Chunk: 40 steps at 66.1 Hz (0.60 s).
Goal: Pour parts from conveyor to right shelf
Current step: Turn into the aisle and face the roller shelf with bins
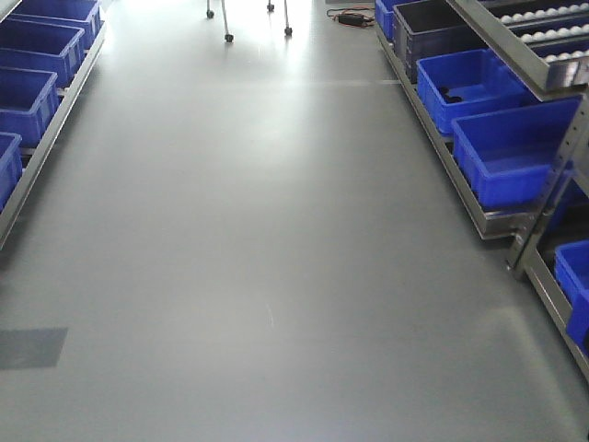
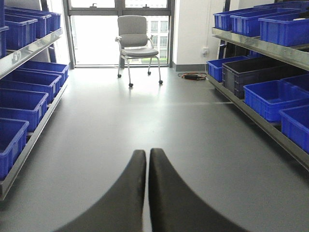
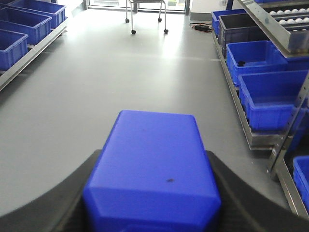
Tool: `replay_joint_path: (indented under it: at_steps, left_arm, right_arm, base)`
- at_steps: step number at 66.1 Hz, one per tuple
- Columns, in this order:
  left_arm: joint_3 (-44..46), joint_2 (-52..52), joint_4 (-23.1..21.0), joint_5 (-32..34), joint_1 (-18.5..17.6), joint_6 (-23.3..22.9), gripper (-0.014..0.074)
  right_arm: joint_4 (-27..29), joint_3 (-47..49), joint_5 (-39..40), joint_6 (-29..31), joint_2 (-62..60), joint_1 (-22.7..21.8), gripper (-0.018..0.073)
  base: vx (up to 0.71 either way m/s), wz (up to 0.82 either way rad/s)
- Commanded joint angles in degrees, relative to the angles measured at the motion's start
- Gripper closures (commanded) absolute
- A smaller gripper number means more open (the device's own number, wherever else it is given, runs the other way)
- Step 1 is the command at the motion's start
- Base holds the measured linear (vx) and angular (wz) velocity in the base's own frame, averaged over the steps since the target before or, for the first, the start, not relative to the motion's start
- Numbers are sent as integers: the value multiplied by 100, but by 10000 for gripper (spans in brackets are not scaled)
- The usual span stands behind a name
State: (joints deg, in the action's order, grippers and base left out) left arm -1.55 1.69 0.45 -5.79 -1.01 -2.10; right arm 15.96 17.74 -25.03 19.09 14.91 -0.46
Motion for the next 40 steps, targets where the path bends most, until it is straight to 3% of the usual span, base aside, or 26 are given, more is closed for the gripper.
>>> replay_joint_path:
  at_steps: [1,21,40]
  left_arm:
    - [112,93,-45,452,-42,-49,602]
    - [112,93,-45,452,-42,-49,602]
    - [112,93,-45,452,-42,-49,602]
  right_arm:
    - [31,163,441,1,45,-29,564]
    - [31,163,441,1,45,-29,564]
    - [31,163,441,1,45,-29,564]
  base:
    - [58,4]
    - [53,17]
    - [43,63]
